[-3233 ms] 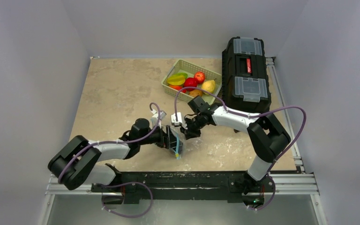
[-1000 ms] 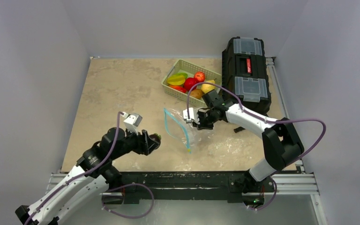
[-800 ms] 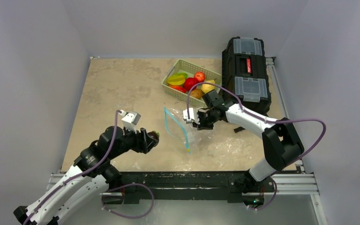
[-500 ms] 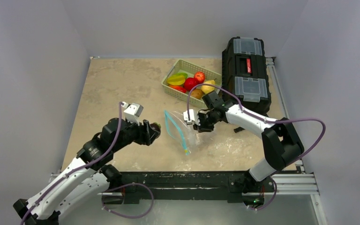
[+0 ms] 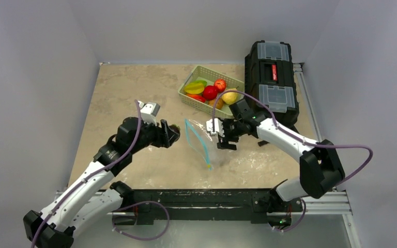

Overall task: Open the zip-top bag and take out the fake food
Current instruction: Place the fake fruit in the bin.

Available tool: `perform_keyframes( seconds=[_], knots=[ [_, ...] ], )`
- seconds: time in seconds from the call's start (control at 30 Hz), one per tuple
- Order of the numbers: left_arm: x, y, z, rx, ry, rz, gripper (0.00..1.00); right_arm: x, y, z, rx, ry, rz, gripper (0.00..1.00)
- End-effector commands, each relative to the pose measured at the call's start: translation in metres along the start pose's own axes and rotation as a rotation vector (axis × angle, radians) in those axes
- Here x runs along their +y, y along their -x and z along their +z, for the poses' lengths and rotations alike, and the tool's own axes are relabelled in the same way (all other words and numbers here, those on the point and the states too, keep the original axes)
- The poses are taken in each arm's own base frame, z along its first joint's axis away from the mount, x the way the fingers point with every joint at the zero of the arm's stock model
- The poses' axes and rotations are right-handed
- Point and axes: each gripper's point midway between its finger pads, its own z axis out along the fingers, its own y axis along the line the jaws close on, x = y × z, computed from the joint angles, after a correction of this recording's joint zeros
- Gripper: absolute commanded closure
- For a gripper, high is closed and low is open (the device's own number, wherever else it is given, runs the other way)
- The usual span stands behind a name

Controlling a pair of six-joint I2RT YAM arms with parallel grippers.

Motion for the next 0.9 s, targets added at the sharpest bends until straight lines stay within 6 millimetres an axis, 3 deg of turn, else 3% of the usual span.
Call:
perform_keyframes(
  seconds=[0.0, 0.5, 0.87],
  knots=[
    [-0.017, 0.034, 0.002, -0.096, -0.092, -0.006, 1.00, -0.007, 0.017, -0.016, -0.081, -0.049, -0.027, 0.23],
    [-0.025, 0.057, 0.032, -0.093, -0.133, -0.027, 1.00, -0.014, 0.024, -0.048, -0.161, -0.100, -0.048, 0.19],
    [-0.029, 0.081, 0.066, -0.077, -0.163, -0.040, 1.00, -0.014, 0.026, -0.056, -0.185, -0.112, -0.057, 0.19]
  ],
)
